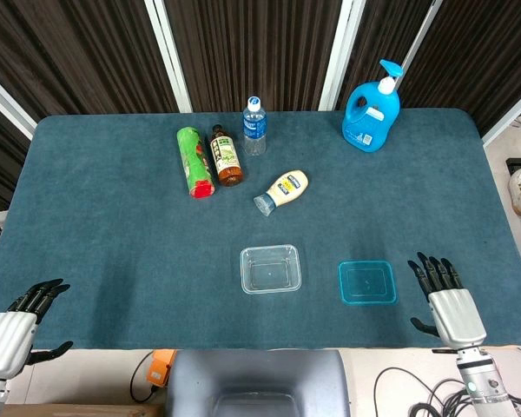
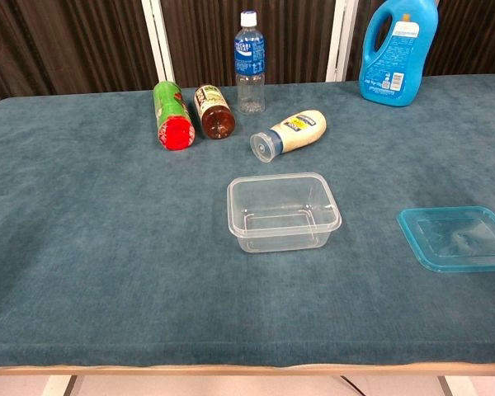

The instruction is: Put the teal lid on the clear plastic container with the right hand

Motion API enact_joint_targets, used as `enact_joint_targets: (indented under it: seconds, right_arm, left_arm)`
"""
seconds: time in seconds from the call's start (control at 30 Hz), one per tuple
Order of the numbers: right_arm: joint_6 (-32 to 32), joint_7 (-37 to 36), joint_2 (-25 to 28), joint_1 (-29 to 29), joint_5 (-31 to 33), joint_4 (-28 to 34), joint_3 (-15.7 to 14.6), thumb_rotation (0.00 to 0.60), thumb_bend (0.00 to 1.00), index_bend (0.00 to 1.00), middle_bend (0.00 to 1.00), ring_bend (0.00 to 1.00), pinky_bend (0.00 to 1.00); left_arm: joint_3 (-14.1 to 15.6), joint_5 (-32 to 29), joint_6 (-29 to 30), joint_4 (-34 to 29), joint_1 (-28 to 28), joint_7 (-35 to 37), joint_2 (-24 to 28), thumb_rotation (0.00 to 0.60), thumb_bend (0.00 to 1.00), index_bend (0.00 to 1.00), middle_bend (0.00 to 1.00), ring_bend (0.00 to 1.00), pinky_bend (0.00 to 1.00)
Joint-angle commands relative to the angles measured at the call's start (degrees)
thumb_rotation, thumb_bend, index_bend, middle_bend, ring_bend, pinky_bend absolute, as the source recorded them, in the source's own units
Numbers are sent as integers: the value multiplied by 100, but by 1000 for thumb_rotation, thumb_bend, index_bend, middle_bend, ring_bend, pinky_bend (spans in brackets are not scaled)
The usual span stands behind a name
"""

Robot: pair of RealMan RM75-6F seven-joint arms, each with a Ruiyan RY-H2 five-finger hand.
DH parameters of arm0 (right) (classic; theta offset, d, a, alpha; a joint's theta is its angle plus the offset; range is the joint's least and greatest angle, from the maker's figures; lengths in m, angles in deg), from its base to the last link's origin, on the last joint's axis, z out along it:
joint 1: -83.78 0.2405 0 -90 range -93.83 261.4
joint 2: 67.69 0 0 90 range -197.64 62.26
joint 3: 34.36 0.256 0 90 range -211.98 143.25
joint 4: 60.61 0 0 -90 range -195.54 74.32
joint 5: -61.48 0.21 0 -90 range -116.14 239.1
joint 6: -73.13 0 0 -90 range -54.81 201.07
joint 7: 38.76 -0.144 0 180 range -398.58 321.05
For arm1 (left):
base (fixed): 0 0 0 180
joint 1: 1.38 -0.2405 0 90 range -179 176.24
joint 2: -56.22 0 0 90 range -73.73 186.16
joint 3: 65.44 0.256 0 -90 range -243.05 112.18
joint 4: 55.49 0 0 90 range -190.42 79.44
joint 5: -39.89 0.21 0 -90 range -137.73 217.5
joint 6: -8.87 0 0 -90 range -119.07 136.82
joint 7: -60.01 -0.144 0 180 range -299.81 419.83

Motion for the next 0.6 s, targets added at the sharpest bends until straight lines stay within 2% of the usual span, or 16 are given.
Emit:
enact_joint_targets:
  seconds: [0.03, 0.33, 0.43, 0.6]
  right_arm:
    - [-51, 0, 1, 10, 24, -5, 5, 600, 270, 0, 0, 0, 0]
    - [-414, -100, 152, 147, 175, 138, 36, 600, 264, 0, 0, 0, 0]
    - [-910, -206, 107, 481, 281, -70, 176, 600, 253, 0, 0, 0, 0]
    - [-1998, -197, 265, 973, 938, 110, 358, 600, 252, 0, 0, 0, 0]
  left_arm:
    - [3, -14, -26, -5, 7, -5, 4, 600, 364, 193, 129, 127, 288]
    - [13, 14, 1, -22, -3, 70, 36, 600, 365, 194, 128, 127, 288]
    - [8, 0, 19, 14, -10, 227, 64, 600, 364, 194, 128, 127, 288]
    - [13, 7, 26, 42, -13, 329, 90, 600, 364, 193, 128, 127, 288]
